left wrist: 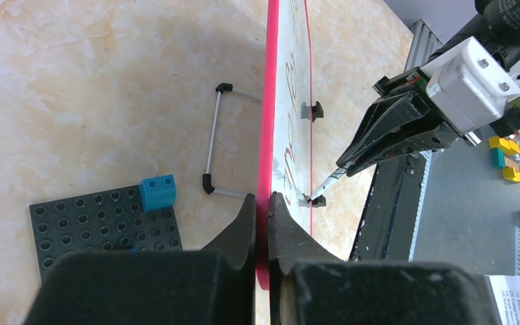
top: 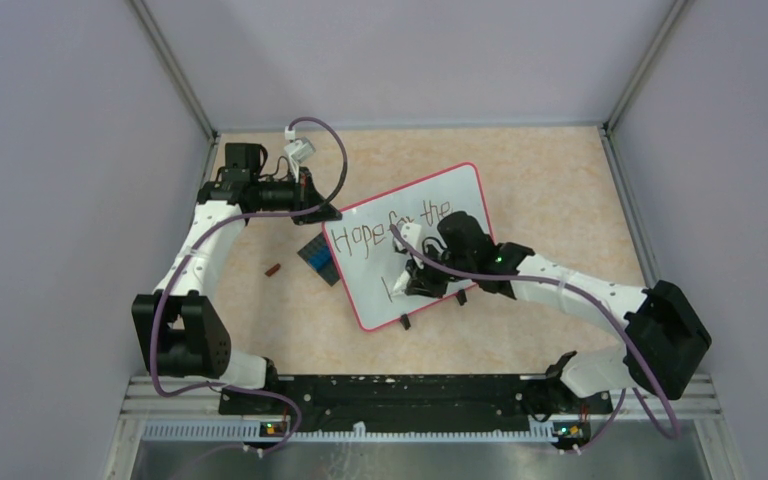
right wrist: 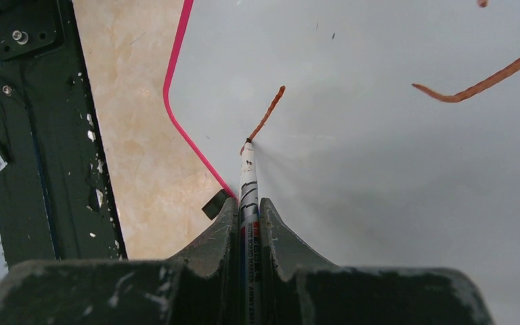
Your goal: Write a sentence on the whiteboard
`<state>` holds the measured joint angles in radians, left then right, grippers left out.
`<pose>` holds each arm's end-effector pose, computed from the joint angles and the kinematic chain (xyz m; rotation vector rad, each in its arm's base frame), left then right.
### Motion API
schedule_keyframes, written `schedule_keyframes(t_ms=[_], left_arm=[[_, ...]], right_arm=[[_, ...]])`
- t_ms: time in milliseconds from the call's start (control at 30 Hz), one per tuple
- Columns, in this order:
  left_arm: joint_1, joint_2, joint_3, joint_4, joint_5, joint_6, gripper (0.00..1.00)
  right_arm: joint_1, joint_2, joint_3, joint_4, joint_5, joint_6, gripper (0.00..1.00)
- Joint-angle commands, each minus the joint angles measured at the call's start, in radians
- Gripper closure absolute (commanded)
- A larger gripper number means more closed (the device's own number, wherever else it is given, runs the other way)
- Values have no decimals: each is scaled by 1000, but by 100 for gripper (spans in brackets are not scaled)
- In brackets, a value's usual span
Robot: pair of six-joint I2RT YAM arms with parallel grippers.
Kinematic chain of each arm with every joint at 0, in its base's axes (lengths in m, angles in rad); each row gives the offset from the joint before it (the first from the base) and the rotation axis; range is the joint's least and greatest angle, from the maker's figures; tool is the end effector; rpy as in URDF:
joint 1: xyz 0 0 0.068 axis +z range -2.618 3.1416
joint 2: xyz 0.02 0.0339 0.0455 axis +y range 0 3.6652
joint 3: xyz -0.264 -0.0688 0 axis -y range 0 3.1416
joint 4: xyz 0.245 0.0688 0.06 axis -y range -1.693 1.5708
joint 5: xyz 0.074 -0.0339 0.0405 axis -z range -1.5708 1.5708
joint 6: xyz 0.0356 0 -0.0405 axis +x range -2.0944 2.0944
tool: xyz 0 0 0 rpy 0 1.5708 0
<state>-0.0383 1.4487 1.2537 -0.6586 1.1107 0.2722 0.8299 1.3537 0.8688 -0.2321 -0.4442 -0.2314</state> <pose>0.2974 -0.0433 0.3192 0.7908 1.9585 -1.1778 0.1830 0.2227 0.2404 -1.3832 1.8851 0.8138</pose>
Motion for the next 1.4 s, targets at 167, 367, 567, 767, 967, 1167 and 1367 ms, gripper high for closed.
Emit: schedule_keyframes(t_ms=[167,367,567,767,967,1167,1367], left_arm=[[-20,7,-25,-33,-90,51,100],[-20,4,-28,-33,-93,53,100],[-20,6,-25,-33,-90,52,100],[-20,10,-22,-33,-87,48,100],[-20,3,-26,-33,-90,48,100],[-20,-2,-30,-29,-94,50,100],[-20,-3,-31,-28,-94,51,100]], right_arm=[[-28,16,88,18,-2,6,100],[-57,-1,68,-13,5,-11,100],[-83,-31,38,-52,6,-33,100],[-75,-23,18,-48,-14,-30,100],[-42,5,20,-28,-12,-20,100],[-18,29,44,-9,-13,-7,100],[-3,43,59,-8,-16,-1,100]])
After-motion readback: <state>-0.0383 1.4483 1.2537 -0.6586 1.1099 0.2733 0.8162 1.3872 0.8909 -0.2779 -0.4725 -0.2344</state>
